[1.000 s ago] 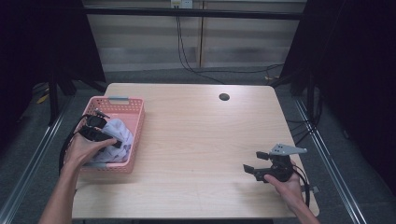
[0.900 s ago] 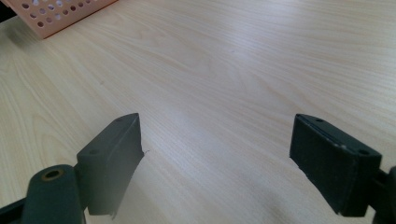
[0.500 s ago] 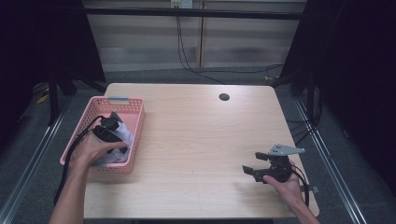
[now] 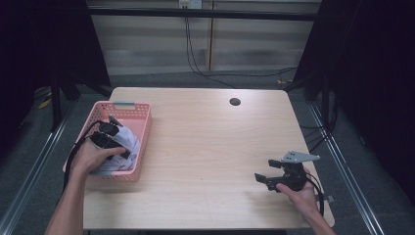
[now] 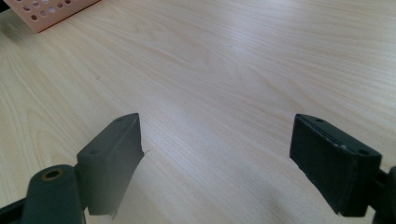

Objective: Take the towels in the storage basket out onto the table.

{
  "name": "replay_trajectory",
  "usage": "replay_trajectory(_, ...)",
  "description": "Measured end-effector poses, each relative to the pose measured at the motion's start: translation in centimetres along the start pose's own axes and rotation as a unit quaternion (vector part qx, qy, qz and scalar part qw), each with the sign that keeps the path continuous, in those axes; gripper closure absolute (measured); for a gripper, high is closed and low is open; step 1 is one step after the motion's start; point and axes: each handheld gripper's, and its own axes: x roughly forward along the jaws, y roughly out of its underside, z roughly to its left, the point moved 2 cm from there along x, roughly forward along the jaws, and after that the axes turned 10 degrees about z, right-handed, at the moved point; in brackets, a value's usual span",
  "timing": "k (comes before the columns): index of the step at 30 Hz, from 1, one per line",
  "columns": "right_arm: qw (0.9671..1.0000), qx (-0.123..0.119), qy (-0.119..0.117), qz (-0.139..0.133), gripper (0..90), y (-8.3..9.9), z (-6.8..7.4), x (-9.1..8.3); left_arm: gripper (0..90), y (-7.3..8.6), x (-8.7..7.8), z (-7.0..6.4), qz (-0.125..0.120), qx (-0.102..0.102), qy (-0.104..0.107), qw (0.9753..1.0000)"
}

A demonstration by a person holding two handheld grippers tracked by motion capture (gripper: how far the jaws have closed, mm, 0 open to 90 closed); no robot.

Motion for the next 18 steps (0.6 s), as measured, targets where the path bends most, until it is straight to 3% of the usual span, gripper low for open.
replay_trajectory(4, 1.0000, 0.002, -0.003, 0.002, 16.6, 0.0, -0.2, 0.1, 33.4, 0.3, -0.5, 0.3, -0.011, -0.010, 0.010, 0.9998)
replay_trajectory(9, 1.0000, 0.006, -0.007, 0.001, 16.0, -0.1, -0.3, 0.1, 37.0, 1.2, -1.0, 1.2, -0.041, -0.022, 0.050, 0.9976)
replay_trajectory(11, 0.9999, 0.008, -0.008, 0.002, 16.0, -0.1, -0.3, 0.1, 37.2, 1.5, -1.2, 1.3, -0.047, -0.018, 0.048, 0.9976)
replay_trajectory(15, 0.9999, 0.009, -0.010, 0.003, 16.0, 0.0, -0.3, 0.1, 37.3, 2.2, -1.5, 1.3, -0.067, -0.018, 0.064, 0.9955)
replay_trajectory(18, 0.9999, 0.010, -0.011, 0.005, 16.0, 0.0, -0.2, 0.1, 37.8, 2.5, -1.9, 1.5, -0.077, -0.023, 0.061, 0.9949)
